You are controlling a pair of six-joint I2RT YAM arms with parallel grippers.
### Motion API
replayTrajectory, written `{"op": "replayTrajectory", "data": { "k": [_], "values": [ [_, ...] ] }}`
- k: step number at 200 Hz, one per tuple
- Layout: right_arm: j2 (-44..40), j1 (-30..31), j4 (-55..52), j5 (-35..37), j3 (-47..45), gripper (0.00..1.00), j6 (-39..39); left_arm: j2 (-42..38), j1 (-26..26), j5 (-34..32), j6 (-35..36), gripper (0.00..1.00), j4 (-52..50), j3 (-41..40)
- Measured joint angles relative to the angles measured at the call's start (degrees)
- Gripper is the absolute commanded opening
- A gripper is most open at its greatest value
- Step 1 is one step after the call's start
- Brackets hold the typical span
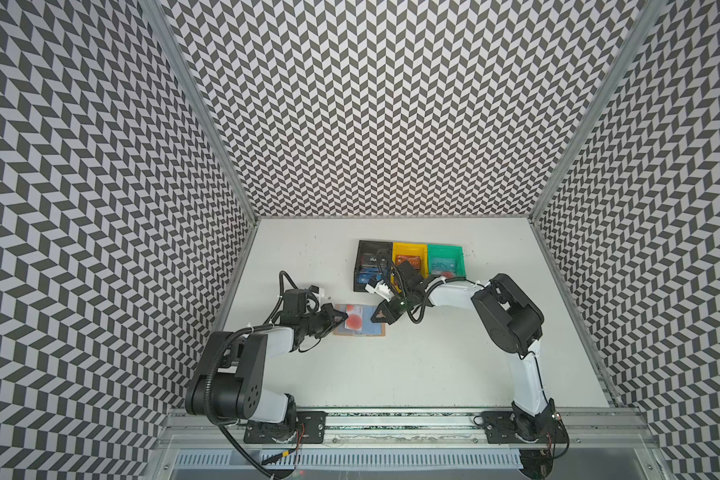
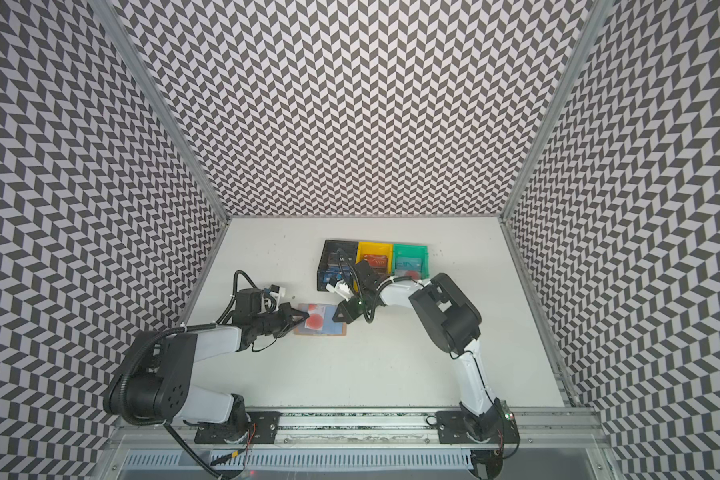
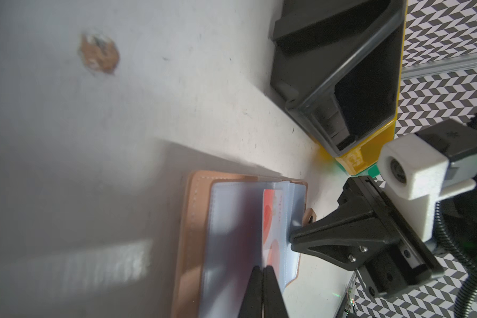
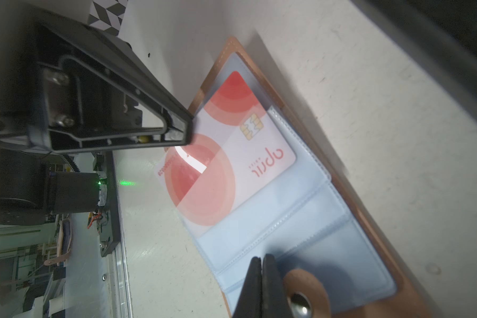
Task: Take the credit cards out of the card holder
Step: Take out the credit card from the card slot, then place the credit card in the storage box.
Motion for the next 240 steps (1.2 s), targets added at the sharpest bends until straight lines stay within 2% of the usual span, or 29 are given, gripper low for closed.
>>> {"op": "replayTrajectory", "data": {
  "k": [94, 159, 196, 240],
  "values": [
    [0.6, 0.0, -1.0, -0.4, 0.9, 0.00, -0.2, -8.6, 1.9, -7.0, 2.1, 0.00, -9.4, 0.2],
    [0.2, -0.1, -1.6, 0.3, 1.0, 0.00, -0.4, -10.0, 2.2, -4.6, 1.2, 0.00, -9.9, 0.3],
    [-3.0, -0.1, -6.5, 3.9, 1.0, 0.05, -0.8, -14.2, 2.2, -2.4, 0.5, 0.00, -11.1, 3.9],
    [-9.8, -0.6, -10.9, 6.1, 1.9, 0.21, -1.0, -16.7, 2.2, 3.5, -2.8, 0.00, -4.7, 4.5]
  ]
}}
